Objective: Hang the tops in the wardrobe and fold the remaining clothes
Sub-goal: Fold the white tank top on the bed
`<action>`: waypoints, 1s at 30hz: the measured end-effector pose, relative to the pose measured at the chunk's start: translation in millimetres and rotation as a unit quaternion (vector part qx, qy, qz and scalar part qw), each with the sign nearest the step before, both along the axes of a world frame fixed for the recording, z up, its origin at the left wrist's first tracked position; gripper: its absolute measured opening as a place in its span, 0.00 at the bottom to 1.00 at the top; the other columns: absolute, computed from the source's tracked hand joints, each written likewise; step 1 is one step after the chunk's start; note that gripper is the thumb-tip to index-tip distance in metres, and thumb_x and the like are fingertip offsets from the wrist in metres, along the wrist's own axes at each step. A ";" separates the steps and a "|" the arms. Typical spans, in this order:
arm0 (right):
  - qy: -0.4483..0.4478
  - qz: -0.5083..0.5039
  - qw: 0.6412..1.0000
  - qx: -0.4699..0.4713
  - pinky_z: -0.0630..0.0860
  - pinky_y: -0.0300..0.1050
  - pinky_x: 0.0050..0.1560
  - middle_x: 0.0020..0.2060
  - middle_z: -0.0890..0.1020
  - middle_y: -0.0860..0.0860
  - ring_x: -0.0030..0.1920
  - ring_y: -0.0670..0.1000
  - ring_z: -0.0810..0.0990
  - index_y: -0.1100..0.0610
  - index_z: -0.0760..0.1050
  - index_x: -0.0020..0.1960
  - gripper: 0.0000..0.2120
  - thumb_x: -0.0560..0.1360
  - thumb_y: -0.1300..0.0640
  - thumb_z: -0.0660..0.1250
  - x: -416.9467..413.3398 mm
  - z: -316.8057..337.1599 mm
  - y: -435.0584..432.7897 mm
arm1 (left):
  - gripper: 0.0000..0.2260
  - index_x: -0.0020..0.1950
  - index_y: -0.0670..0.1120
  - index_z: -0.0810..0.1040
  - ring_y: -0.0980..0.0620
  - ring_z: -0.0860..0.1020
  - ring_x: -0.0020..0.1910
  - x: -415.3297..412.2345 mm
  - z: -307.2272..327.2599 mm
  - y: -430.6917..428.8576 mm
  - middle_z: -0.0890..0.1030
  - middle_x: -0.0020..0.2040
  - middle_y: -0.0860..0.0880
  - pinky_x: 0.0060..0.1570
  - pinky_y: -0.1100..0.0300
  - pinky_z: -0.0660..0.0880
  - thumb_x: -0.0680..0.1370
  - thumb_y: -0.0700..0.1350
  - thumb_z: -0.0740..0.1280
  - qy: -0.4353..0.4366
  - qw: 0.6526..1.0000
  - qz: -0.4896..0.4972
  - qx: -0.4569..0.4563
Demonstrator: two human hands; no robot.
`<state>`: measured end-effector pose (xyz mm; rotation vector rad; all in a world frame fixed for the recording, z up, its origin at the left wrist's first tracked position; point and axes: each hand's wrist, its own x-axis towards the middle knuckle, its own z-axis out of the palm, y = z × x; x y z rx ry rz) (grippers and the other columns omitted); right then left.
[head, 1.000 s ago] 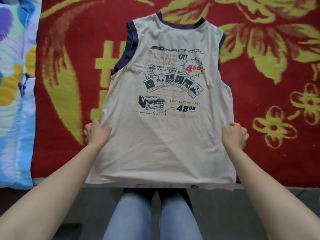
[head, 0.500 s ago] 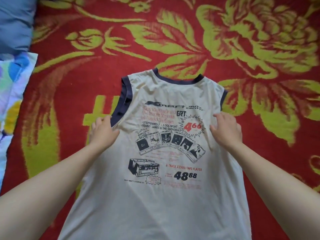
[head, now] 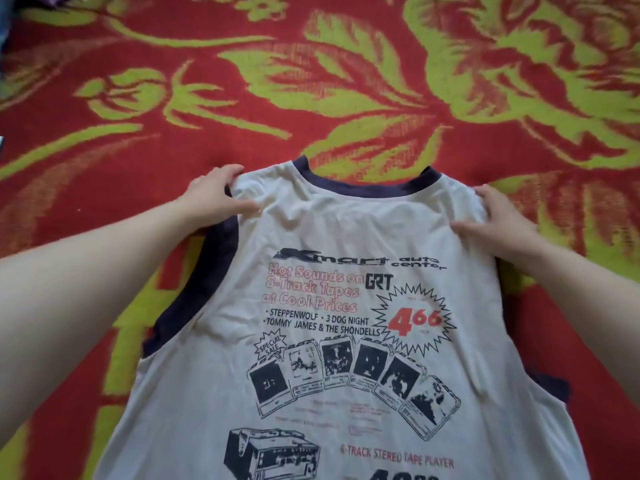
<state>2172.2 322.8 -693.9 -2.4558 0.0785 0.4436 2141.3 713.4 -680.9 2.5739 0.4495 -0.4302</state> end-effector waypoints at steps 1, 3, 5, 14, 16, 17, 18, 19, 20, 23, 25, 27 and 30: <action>0.009 -0.032 0.998 0.048 0.70 0.53 0.61 0.58 0.74 0.51 0.59 0.52 0.73 0.55 0.70 0.61 0.20 0.71 0.57 0.70 -1.2 -2.4 -1.6 | 0.28 0.69 0.52 0.67 0.42 0.68 0.66 4.4 -3.8 1.0 0.73 0.64 0.46 0.65 0.49 0.65 0.71 0.54 0.72 0.006 1.000 -0.003 0.004; 0.033 -0.094 0.988 0.122 0.69 0.46 0.61 0.58 0.74 0.47 0.59 0.48 0.72 0.55 0.72 0.60 0.15 0.74 0.58 0.67 -2.4 -6.0 -5.8 | 0.17 0.57 0.50 0.75 0.44 0.72 0.58 10.2 -5.8 -1.5 0.77 0.54 0.47 0.57 0.52 0.69 0.71 0.53 0.72 0.026 0.999 0.005 -0.031; 0.042 -0.123 0.980 0.150 0.69 0.40 0.54 0.53 0.74 0.46 0.54 0.46 0.72 0.57 0.74 0.54 0.07 0.76 0.60 0.64 -1.6 -4.9 -6.9 | 0.08 0.46 0.48 0.77 0.48 0.74 0.49 13.4 0.3 -2.2 0.78 0.46 0.48 0.45 0.57 0.69 0.72 0.48 0.72 0.035 0.994 0.026 -0.097; -0.058 -0.144 0.969 0.194 0.66 0.31 0.23 0.28 0.75 0.46 0.23 0.38 0.71 0.56 0.72 0.39 0.08 0.75 0.65 0.64 -28.5 52.9 -16.6 | 0.11 0.35 0.52 0.76 0.59 0.76 0.29 -33.6 72.9 18.7 0.81 0.31 0.52 0.31 0.66 0.73 0.73 0.38 0.71 -0.109 0.965 0.041 -0.236; -0.153 -0.117 0.968 0.161 0.67 0.25 0.31 0.32 0.75 0.45 0.29 0.33 0.73 0.60 0.74 0.45 0.03 0.75 0.65 0.64 -54.4 75.8 -24.9 | 0.09 0.36 0.53 0.77 0.60 0.76 0.28 -59.2 93.3 27.6 0.80 0.30 0.53 0.30 0.70 0.73 0.72 0.41 0.71 -0.127 0.957 0.007 -0.262; -0.189 -0.083 0.969 0.134 0.66 0.25 0.35 0.34 0.75 0.46 0.33 0.33 0.73 0.60 0.74 0.46 0.01 0.75 0.65 0.64 -68.6 86.2 -30.5 | 0.07 0.37 0.53 0.77 0.59 0.76 0.29 -71.4 101.9 30.6 0.79 0.31 0.52 0.31 0.70 0.73 0.71 0.43 0.72 -0.129 0.952 -0.007 -0.278; -0.223 -0.041 0.969 0.097 0.65 0.26 0.38 0.35 0.76 0.49 0.36 0.37 0.73 0.61 0.74 0.46 0.01 0.76 0.63 0.65 -84.1 93.5 -37.2 | 0.07 0.37 0.53 0.76 0.59 0.75 0.30 -83.5 107.9 32.6 0.78 0.31 0.52 0.31 0.70 0.72 0.70 0.44 0.73 -0.129 0.948 -0.021 -0.290; -0.255 0.003 0.966 0.052 0.63 0.31 0.40 0.35 0.77 0.53 0.38 0.42 0.73 0.63 0.75 0.45 0.04 0.76 0.62 0.65 -101.8 98.7 -44.4 | 0.08 0.38 0.53 0.76 0.58 0.74 0.30 -98.6 113.3 34.4 0.77 0.31 0.51 0.32 0.70 0.71 0.70 0.45 0.74 -0.125 0.947 -0.035 -0.295; -0.283 0.056 0.957 0.011 0.62 0.36 0.42 0.34 0.77 0.56 0.39 0.48 0.72 0.65 0.76 0.43 0.09 0.76 0.59 0.64 -118.5 98.3 -52.9 | 0.08 0.39 0.52 0.76 0.57 0.74 0.30 -113.2 114.7 36.5 0.76 0.31 0.48 0.32 0.69 0.71 0.69 0.45 0.74 -0.121 0.947 -0.055 -0.291; -0.324 0.227 0.916 -0.065 0.61 0.46 0.39 0.29 0.75 0.56 0.35 0.57 0.72 0.61 0.76 0.40 0.17 0.79 0.55 0.55 -169.7 98.9 -72.8 | 0.05 0.42 0.52 0.75 0.57 0.72 0.30 -162.2 108.9 38.8 0.75 0.33 0.49 0.32 0.63 0.69 0.69 0.49 0.69 -0.125 0.961 -0.141 -0.203; -0.342 0.346 0.867 -0.105 0.63 0.49 0.37 0.28 0.75 0.54 0.32 0.58 0.74 0.56 0.73 0.41 0.15 0.81 0.58 0.51 -196.6 91.0 -82.2 | 0.05 0.43 0.52 0.72 0.55 0.70 0.30 -193.9 93.8 35.0 0.73 0.34 0.55 0.32 0.59 0.66 0.71 0.51 0.64 -0.104 0.960 -0.221 -0.136; -0.323 0.442 0.820 -0.167 0.66 0.49 0.38 0.29 0.76 0.53 0.32 0.57 0.78 0.55 0.70 0.40 0.11 0.79 0.60 0.53 -220.1 76.0 -83.7 | 0.06 0.43 0.54 0.70 0.55 0.71 0.28 -221.1 74.5 24.5 0.72 0.34 0.57 0.32 0.60 0.64 0.68 0.50 0.64 -0.077 0.923 -0.378 -0.005; -0.248 0.499 0.788 -0.261 0.74 0.49 0.42 0.33 0.80 0.52 0.38 0.56 0.83 0.55 0.74 0.35 0.12 0.65 0.46 0.68 -241.6 55.1 -78.6 | 0.18 0.39 0.54 0.79 0.53 0.74 0.24 -250.2 49.0 10.8 0.73 0.28 0.54 0.29 0.63 0.68 0.53 0.52 0.77 -0.030 0.859 -0.494 0.134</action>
